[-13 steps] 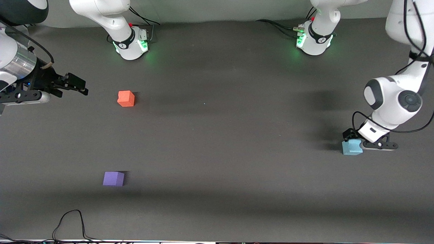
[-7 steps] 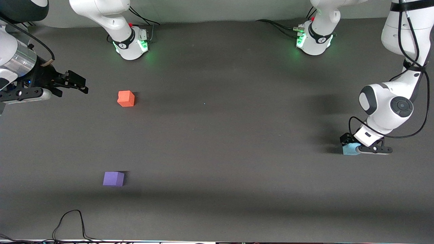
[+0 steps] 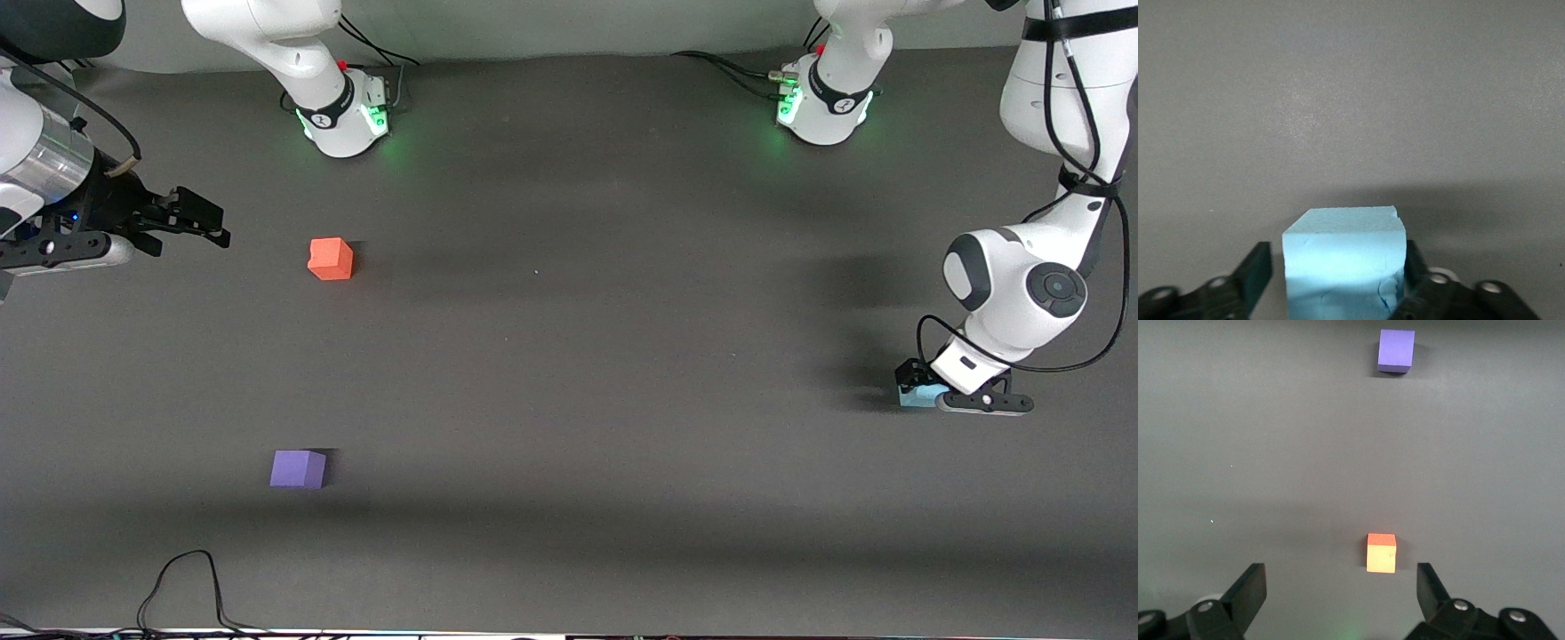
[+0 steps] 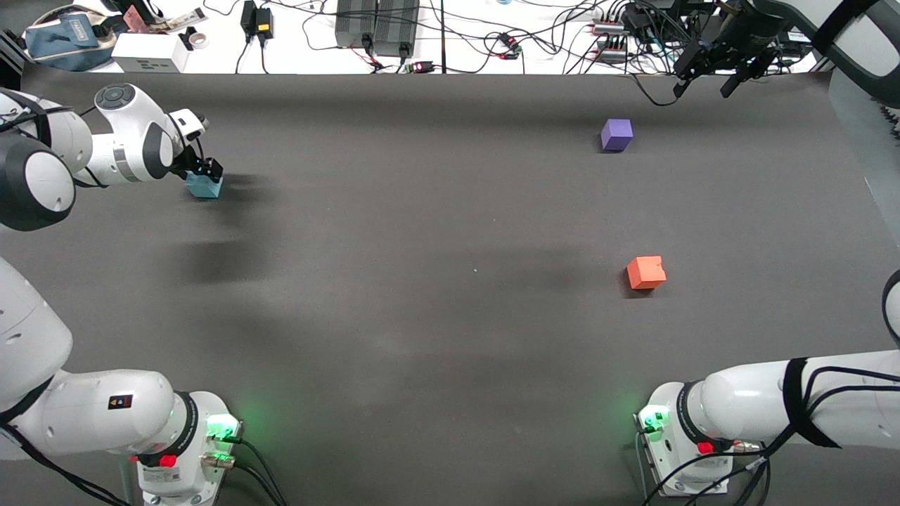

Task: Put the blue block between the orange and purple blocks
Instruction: 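Lift the blue block with the left gripper and carry it toward the table middle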

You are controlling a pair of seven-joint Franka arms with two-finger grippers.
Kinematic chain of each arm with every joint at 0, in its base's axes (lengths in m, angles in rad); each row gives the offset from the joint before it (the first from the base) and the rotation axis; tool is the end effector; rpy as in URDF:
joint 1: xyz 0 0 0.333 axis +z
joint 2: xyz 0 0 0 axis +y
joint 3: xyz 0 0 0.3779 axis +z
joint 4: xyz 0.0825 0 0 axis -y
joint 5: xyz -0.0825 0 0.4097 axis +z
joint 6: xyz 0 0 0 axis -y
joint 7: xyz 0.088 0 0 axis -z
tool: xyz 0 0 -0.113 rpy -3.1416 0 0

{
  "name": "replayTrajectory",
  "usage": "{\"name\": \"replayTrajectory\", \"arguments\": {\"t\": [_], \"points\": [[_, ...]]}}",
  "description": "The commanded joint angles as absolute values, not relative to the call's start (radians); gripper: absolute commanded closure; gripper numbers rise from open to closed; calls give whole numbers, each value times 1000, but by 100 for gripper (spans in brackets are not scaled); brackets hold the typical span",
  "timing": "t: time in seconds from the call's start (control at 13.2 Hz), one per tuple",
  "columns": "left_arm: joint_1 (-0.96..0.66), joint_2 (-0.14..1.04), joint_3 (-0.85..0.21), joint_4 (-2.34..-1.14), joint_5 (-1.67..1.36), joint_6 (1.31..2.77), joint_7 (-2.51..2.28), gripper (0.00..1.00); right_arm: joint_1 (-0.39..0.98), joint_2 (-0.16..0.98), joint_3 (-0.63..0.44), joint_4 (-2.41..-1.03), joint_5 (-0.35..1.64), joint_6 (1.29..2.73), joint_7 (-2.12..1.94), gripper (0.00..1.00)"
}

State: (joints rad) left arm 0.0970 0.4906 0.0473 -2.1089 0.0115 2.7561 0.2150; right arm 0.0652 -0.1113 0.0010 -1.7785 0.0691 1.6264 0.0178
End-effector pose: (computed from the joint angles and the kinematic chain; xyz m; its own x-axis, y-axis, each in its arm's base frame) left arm 0.6311 0.0902 0.2215 0.9849 -0.0917 0.1465 -0.0836 -0.9946 -0.0609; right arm 0.5374 0.0431 0.6442 0.9981 0.0445 -0.0421 0.0416 -0.9968 -0.0679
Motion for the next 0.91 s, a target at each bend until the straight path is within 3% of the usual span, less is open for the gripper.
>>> {"name": "replayTrajectory", "arguments": {"t": [0.0, 0.08, 0.38, 0.83], "points": [[95, 499, 49, -2083, 3, 2715, 218, 75, 74, -89, -11, -1744, 87, 1605, -5, 0], [94, 499, 51, -2077, 3, 2705, 213, 81, 74, -86, -11, -1743, 87, 1605, -5, 0], [98, 471, 49, -2037, 3, 2613, 207, 82, 74, -84, -11, -1743, 87, 1605, -5, 0], [100, 276, 52, -1749, 3, 1952, 209, 81, 74, -86, -11, -1743, 86, 1605, -6, 0]]}}
